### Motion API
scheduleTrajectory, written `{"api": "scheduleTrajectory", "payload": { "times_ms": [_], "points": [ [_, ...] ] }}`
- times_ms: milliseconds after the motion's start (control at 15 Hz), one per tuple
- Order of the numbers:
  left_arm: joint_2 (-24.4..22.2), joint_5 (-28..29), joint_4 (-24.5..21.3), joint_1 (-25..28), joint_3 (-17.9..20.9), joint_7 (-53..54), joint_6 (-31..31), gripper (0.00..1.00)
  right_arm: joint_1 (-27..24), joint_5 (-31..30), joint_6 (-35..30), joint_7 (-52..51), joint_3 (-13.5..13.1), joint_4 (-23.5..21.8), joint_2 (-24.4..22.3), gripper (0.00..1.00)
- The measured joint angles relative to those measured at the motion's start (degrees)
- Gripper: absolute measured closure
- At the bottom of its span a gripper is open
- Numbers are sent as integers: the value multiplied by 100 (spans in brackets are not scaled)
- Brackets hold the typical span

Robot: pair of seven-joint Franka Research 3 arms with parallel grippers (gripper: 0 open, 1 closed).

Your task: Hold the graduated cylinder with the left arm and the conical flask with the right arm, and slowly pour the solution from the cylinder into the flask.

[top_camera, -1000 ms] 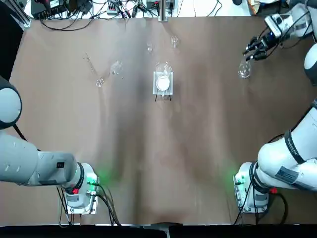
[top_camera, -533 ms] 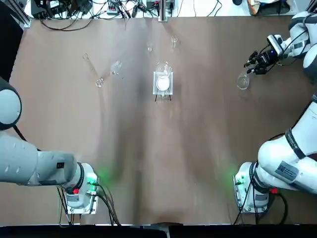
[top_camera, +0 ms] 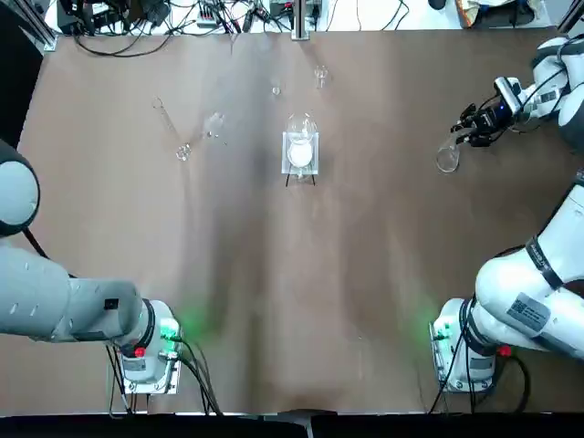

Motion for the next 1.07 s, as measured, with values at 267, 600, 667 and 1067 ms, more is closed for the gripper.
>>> {"api": "scheduleTrajectory", "payload": {
  "times_ms": [267, 600, 667, 1067],
  "points": [
    [28, 4, 0, 29, 11, 9, 0, 0, -78, 20, -43, -20, 3, 15, 29, 58],
    [19, 8, 7, 324, 32, 93, 0, 0, -78, 21, -149, -18, 11, 26, 29, 27],
    [11, 8, 8, 322, 32, 93, 0, 0, -78, 21, -163, -15, 11, 32, 29, 18],
    [-90, 8, 11, 299, 28, 93, -69, 0, -369, -28, -220, 709, -39, 673, -89, 0]
  ]
}}
